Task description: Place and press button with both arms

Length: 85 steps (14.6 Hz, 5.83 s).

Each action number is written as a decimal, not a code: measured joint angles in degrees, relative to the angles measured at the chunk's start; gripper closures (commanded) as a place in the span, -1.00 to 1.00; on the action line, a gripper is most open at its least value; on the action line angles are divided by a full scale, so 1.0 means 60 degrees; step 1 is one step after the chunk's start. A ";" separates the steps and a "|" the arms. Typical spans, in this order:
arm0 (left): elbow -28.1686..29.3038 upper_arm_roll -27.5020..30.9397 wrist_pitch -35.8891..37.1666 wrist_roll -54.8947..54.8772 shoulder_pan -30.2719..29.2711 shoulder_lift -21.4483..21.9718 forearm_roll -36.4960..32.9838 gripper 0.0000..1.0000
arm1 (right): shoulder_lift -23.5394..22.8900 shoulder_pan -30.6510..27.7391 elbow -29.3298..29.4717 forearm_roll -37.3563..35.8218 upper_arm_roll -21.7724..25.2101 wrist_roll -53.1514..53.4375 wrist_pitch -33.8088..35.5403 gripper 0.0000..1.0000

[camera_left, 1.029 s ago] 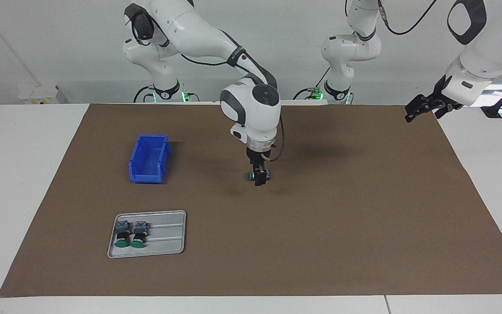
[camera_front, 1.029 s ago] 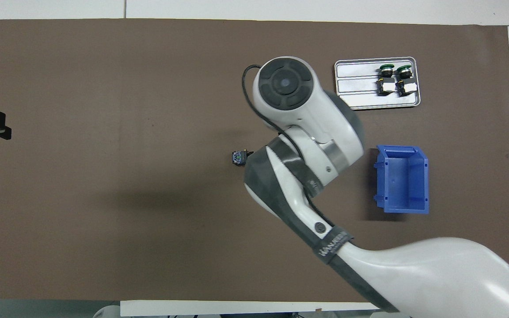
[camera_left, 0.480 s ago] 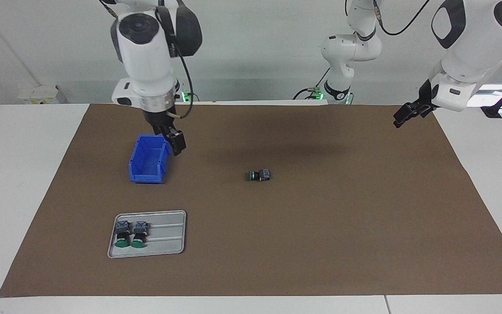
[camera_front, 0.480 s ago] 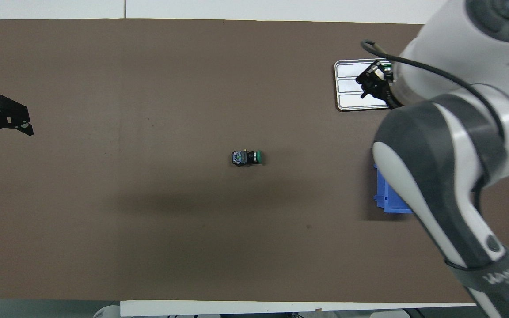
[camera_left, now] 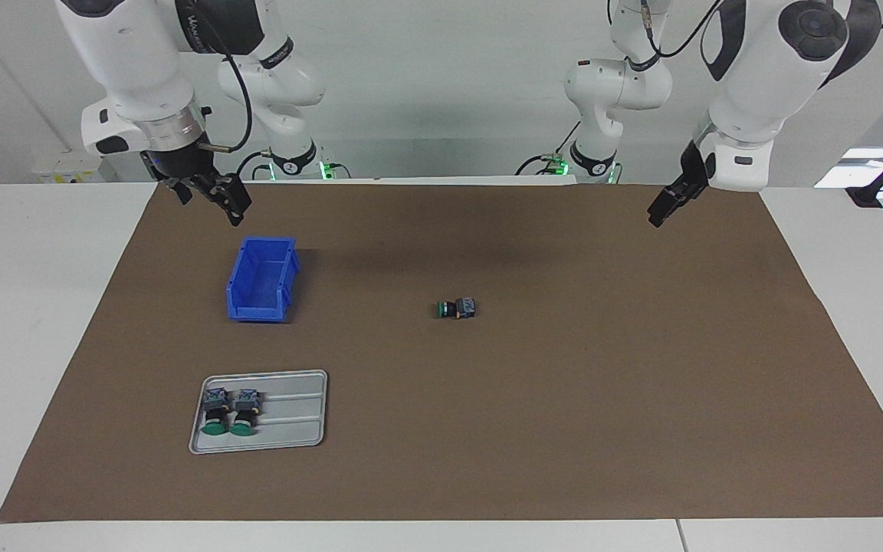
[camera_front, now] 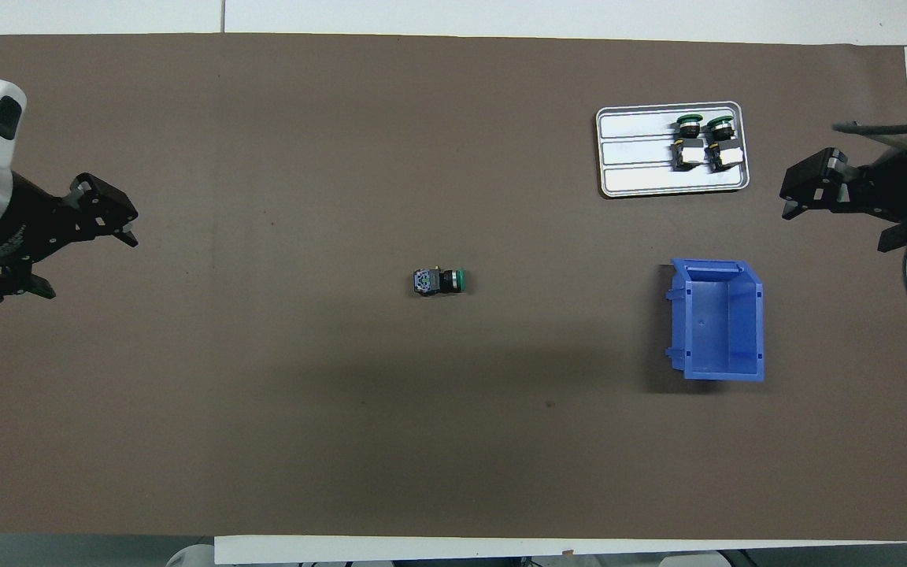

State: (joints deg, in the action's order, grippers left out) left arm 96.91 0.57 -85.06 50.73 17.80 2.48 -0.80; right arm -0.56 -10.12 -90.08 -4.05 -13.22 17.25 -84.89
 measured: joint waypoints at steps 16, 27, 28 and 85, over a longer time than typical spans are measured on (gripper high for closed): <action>0.1403 -0.0055 -0.2524 0.5817 0.2193 -0.0325 0.1132 -0.98 | 0.0015 0.1699 -0.0151 0.0016 0.2522 -0.2644 0.0164 -1.00; 0.1706 -0.0085 -0.5797 1.1775 0.3639 -0.1721 0.1156 -0.90 | 0.0103 0.1718 -0.0266 0.0301 0.2536 -0.3335 0.0164 -1.00; 0.1709 -0.0083 -0.5974 1.1966 0.3753 -0.1828 0.1160 -0.91 | 0.0104 0.1718 -0.0267 0.0301 0.2535 -0.3346 0.0164 -1.00; 0.1369 0.0030 -0.7639 1.2373 0.3777 -0.3388 0.2070 0.70 | 0.0121 0.1709 -0.0310 0.0302 0.2543 -0.3347 0.0166 -1.00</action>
State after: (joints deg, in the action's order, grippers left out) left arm 105.13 0.75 -130.89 124.96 40.47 -17.85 11.62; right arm 0.16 0.13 -91.94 -2.24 2.04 -2.84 -83.89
